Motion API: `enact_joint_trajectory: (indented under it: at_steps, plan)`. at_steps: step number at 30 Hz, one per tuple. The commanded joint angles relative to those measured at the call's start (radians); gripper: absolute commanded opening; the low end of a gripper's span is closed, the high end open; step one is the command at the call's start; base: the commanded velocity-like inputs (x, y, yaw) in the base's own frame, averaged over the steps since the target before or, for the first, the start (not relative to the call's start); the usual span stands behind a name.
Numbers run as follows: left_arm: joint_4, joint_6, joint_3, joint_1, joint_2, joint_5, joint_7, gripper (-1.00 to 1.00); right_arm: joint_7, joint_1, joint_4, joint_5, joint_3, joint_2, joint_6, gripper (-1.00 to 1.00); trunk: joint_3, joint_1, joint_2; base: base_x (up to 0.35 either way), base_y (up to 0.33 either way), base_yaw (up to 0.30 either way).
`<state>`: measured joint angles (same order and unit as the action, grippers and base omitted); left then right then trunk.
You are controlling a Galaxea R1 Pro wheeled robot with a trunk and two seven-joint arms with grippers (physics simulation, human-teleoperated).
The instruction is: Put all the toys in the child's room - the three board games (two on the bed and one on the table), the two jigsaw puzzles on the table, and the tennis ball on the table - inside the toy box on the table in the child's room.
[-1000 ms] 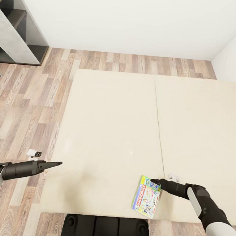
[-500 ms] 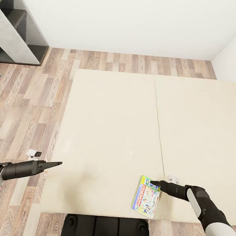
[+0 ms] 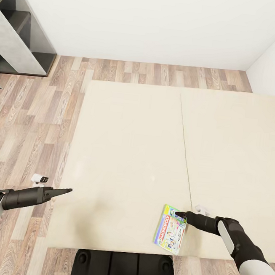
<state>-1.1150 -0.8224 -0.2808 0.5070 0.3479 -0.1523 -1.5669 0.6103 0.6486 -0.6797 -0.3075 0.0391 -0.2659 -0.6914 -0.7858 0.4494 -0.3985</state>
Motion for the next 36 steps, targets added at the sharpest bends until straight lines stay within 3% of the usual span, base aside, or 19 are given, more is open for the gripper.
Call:
enact_joint_trajectory:
  at_steps: [1, 36]
  plan:
    - [0.000, -0.011, 0.000, 0.000, 0.000, 0.000, -0.004, 1.00, 0.002, 0.000, 0.000, -0.002, 0.002, 0.000, -0.006, 1.00, -0.001, 0.001, -0.002, 0.000, 0.000, 0.000]
    - [0.000, -0.011, 0.000, 0.000, 0.000, 0.000, -0.004, 1.00, 0.002, 0.000, 0.002, -0.004, 0.004, 0.001, -0.004, 1.00, -0.001, 0.001, -0.002, 0.000, 0.000, 0.000]
